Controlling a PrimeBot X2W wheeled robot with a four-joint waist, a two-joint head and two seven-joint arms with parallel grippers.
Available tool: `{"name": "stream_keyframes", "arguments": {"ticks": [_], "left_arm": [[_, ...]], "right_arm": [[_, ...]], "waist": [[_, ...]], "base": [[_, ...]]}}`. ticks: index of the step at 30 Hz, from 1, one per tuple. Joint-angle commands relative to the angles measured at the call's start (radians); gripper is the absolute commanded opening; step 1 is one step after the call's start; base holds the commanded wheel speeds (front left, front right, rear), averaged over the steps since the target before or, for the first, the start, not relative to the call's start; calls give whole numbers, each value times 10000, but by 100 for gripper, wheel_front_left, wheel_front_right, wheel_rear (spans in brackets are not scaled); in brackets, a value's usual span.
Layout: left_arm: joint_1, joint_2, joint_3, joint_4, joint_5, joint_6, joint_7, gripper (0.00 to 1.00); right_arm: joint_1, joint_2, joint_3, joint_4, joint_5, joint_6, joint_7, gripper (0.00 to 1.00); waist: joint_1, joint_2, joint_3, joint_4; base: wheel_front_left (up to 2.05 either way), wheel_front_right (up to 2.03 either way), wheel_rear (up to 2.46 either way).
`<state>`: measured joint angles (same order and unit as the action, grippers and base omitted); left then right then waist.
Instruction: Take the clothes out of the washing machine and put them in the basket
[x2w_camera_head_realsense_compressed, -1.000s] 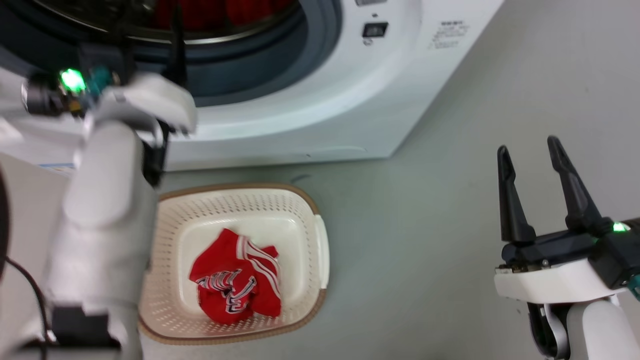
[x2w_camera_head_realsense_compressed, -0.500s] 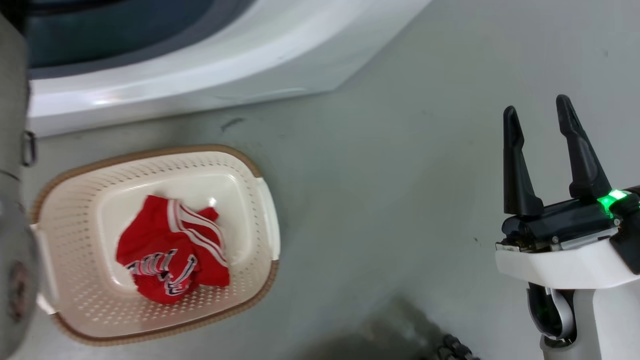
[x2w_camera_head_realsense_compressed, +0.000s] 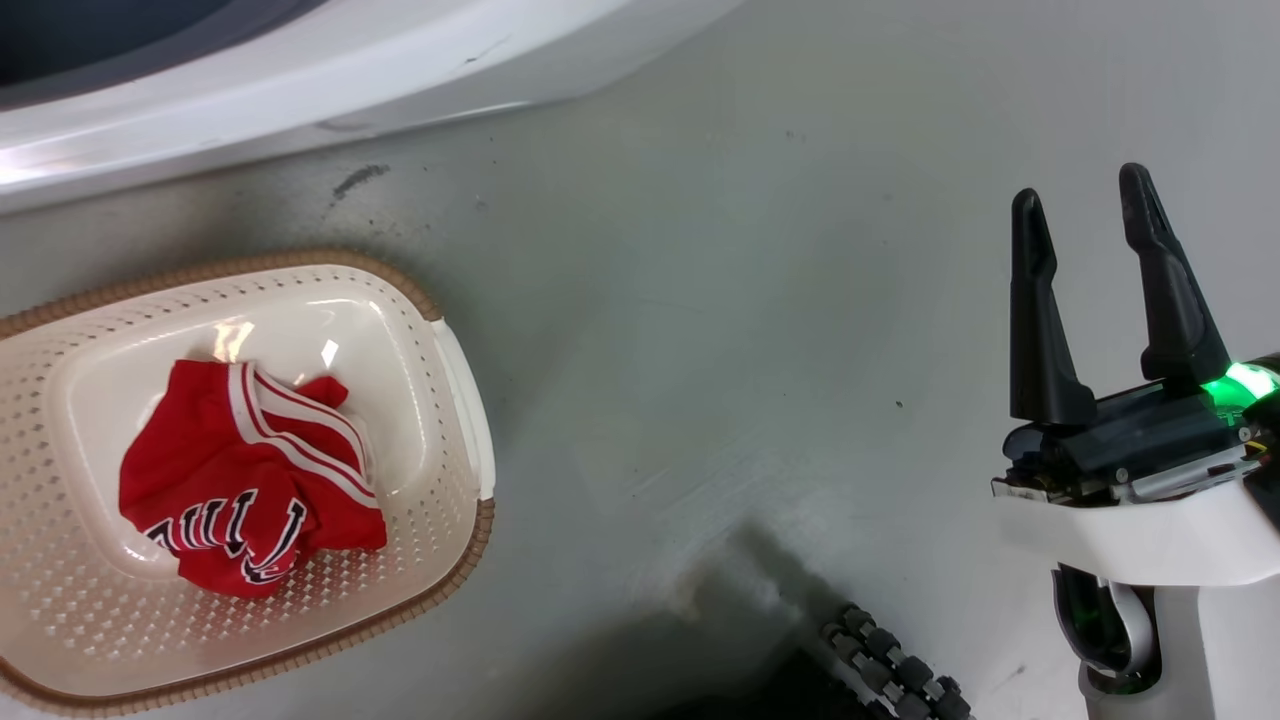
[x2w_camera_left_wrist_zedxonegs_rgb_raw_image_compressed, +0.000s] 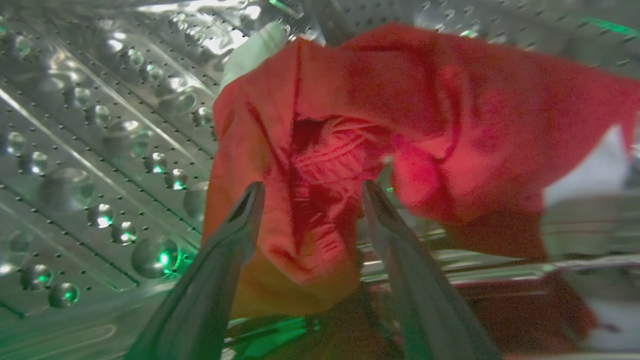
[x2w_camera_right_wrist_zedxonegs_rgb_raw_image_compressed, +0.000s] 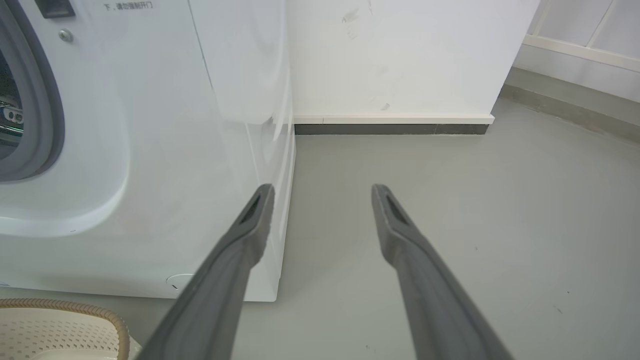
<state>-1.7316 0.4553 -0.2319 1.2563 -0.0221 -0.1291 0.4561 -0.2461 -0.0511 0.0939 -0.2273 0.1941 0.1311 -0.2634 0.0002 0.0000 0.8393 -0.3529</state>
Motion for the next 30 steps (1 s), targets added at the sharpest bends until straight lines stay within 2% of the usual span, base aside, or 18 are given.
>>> {"name": "stream_keyframes", "arguments": {"ticks": [1,5,16,17,18,24,30], "left_arm": [[-130,92,-68,9,10,3,36,100],[-180,260,-359,34,-50,2,190,100],[272,171,-765,208,-594,-9,259,100],[290,152,-848,215,-591,-11,278,27],[296,140,-934,216,-636,-11,299,0],[313,256,-1236,-82,-875,-13,-255,0],[253,291,-1386,-470,-988,1,-1422,0]], "right_arm": [[-131,15,-4,-66,9,-7,-20,100],[-180,15,-60,-127,91,-7,-20,100],[-257,15,-30,-141,165,-7,-20,100],[-256,15,-36,-136,166,-7,-20,100],[-253,15,-41,-133,174,-7,-20,100],[-231,15,-55,-58,160,-7,-20,100],[-156,14,-45,-12,38,-7,-20,100]], "waist": [[-2,0,129,-69],[-2,0,355,-132],[-2,0,569,-111],[-2,0,566,-108],[-2,0,566,-106],[-2,0,448,-90],[-2,0,25,40]], "base": [[0,0,0],[0,0,0],[0,0,0],[0,0,0],[0,0,0],[0,0,0],[0,0,0]]}}
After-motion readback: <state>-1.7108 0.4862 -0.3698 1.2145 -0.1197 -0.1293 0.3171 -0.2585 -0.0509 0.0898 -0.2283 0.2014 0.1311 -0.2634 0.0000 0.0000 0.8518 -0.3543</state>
